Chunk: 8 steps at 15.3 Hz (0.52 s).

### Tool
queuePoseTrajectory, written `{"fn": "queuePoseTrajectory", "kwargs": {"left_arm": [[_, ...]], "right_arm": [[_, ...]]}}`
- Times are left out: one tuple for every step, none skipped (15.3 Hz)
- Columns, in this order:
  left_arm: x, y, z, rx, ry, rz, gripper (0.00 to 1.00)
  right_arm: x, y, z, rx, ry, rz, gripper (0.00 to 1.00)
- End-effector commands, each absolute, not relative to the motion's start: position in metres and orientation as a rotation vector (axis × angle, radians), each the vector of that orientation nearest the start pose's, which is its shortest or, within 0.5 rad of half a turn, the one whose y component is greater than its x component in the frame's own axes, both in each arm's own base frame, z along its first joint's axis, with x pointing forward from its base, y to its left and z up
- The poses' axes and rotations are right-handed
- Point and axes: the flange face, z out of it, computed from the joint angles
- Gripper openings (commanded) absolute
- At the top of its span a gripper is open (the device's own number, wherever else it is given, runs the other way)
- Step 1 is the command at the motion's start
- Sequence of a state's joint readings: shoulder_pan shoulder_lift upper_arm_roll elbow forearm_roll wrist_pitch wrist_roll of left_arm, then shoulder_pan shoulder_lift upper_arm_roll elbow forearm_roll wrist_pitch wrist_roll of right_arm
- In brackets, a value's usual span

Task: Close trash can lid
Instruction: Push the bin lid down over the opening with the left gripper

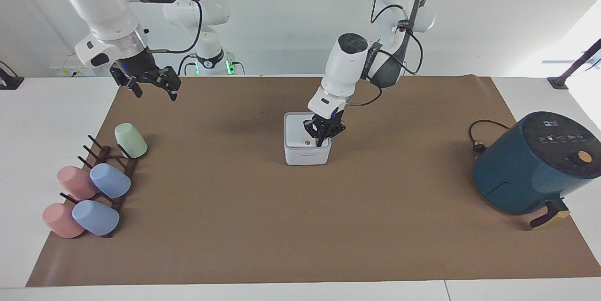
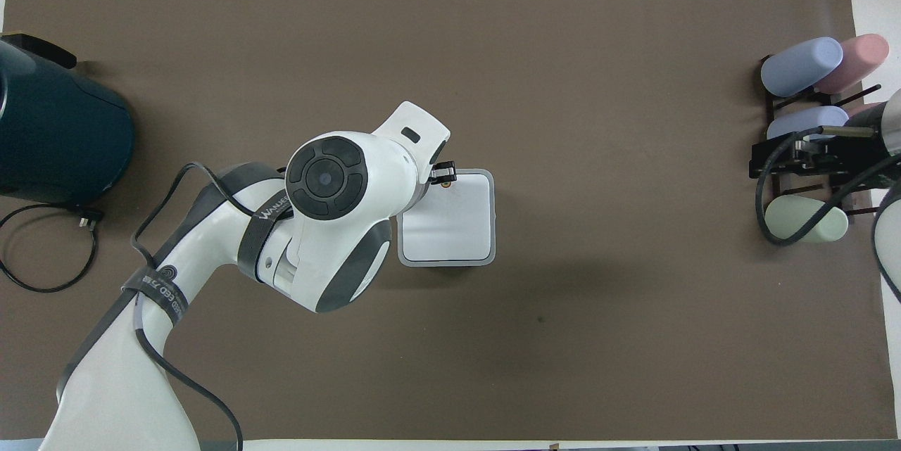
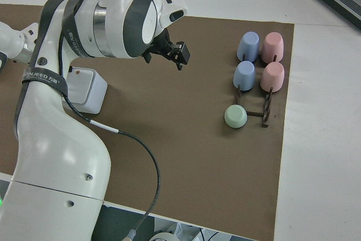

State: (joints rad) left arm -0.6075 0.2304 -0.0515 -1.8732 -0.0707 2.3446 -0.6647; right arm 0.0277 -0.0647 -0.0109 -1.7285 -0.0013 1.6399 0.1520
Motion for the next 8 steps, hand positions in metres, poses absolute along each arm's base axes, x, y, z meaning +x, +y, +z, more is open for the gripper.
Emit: {"fn": "queuePoseTrajectory", "kwargs": {"left_arm": [[0.502,-0.398,0.399,-3.34,-0.06,-0.235,0.0],[0.496,-0.403,0.392,-3.335,-0.027,-0.225,0.0],[0.494,-0.403,0.383,-3.333,-0.023,-0.222,0.0],[0.492,-0.404,0.38,-3.333,-0.015,-0.225,0.0],[0.49,-0.407,0.377,-3.332,-0.008,-0.222,0.0],[0.49,-0.407,0.378,-3.333,-0.01,-0.224,0.0],[0.493,-0.408,0.381,-3.34,-0.027,-0.236,0.0],[0.495,-0.41,0.383,-3.347,-0.039,-0.243,0.0]], "right_arm": [[0.536,0.004,0.592,-3.141,0.2,0.053,1.0],[0.536,0.004,0.592,-3.141,0.2,0.053,1.0],[0.536,0.004,0.592,-3.141,0.2,0.053,1.0],[0.536,0.004,0.592,-3.141,0.2,0.053,1.0],[0.536,0.004,0.592,-3.141,0.2,0.053,1.0],[0.536,0.004,0.592,-3.141,0.2,0.053,1.0],[0.536,0.005,0.592,-3.142,0.197,0.052,1.0],[0.536,0.004,0.592,-3.141,0.2,0.053,1.0]]}}
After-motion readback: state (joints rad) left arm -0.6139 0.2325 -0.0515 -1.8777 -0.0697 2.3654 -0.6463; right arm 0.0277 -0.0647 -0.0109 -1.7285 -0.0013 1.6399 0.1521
